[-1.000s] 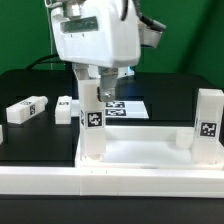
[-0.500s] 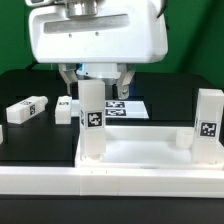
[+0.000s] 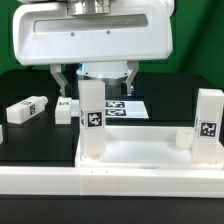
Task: Assemble desk
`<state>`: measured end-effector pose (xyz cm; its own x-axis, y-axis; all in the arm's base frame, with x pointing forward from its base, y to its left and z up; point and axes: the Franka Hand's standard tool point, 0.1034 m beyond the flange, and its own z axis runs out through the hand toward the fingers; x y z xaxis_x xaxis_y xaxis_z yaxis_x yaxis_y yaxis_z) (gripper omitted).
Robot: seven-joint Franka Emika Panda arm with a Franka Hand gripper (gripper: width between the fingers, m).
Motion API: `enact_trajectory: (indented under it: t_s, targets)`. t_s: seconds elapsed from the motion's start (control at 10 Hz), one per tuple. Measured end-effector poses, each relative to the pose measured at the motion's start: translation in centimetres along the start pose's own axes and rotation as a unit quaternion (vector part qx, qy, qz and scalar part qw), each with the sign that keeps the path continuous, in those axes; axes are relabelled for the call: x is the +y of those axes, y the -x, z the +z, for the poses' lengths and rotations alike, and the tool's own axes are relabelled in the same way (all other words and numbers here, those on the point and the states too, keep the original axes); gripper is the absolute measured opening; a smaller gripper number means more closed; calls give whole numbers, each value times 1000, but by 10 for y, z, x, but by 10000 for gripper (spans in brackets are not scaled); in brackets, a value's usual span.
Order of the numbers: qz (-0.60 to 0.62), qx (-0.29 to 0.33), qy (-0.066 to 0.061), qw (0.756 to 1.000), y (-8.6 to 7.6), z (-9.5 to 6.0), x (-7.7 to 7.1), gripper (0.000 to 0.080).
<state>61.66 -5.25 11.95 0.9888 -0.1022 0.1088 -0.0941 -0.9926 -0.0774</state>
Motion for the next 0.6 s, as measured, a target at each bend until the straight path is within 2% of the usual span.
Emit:
enact_trajectory:
  t_s: [0.4,0.5,0.6]
  targets:
    - [-124,-3,4,992,0,1,3,649]
    - [-123,-3,4,992,0,1,3,537]
    - [-123,-3,4,992,1,1,3,376]
